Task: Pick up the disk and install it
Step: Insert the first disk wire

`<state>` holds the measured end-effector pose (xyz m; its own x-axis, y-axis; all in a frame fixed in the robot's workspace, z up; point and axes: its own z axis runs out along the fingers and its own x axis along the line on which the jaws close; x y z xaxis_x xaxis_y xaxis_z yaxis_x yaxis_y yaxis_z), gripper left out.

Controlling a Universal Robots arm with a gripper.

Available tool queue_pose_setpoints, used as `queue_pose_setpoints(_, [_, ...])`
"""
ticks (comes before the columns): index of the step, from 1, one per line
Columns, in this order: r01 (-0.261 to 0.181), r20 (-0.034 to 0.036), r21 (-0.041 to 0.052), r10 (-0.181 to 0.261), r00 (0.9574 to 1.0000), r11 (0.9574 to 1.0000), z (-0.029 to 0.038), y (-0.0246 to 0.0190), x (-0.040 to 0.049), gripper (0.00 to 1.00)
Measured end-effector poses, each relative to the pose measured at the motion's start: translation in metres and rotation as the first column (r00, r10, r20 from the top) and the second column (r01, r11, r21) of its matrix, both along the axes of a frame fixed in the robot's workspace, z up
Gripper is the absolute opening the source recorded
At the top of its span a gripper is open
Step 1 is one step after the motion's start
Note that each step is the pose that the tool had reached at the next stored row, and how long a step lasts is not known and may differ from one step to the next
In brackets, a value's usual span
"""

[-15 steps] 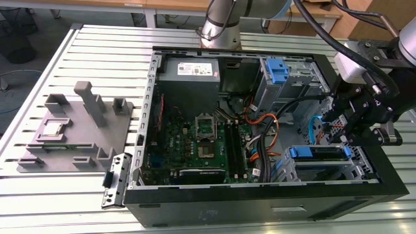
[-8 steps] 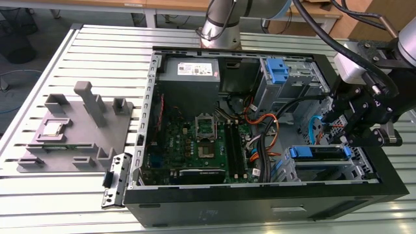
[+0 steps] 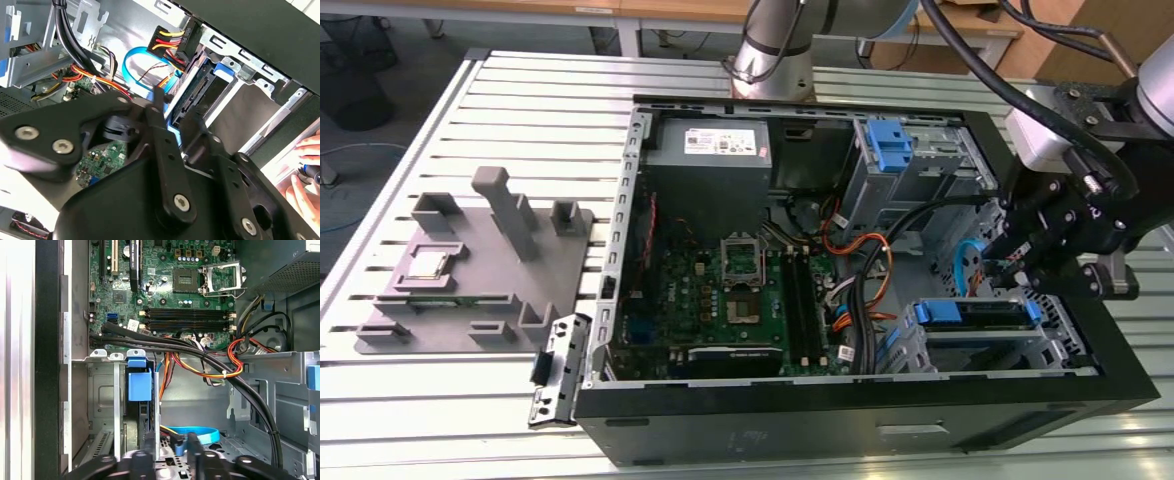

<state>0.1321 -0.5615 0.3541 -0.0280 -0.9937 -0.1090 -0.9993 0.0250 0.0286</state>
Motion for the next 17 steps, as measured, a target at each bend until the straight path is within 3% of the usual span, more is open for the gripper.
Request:
queue_pose_setpoints(1, [0.000,0.0000,0.0000,0.000,1.0000,1.0000,0.0000,0.0000,0.0000,0.34])
queue_pose_setpoints(2, [0.000,0.0000,0.0000,0.000,1.0000,1.0000,0.0000,0.0000,0.0000,0.34])
queue_pose_setpoints(5, [0.000,0.0000,-0.0001,0.000,1.0000,1.0000,0.0000,0.0000,0.0000,0.17])
queue_pose_setpoints(12, [0.000,0.0000,-0.0003,0.000,1.0000,1.0000,0.0000,-0.0004,0.0000,0.16])
queue_pose_setpoints(17, [0.000,0.0037,0.0000,0.000,1.0000,1.0000,-0.0017,-0.0070,-0.0007,0.16])
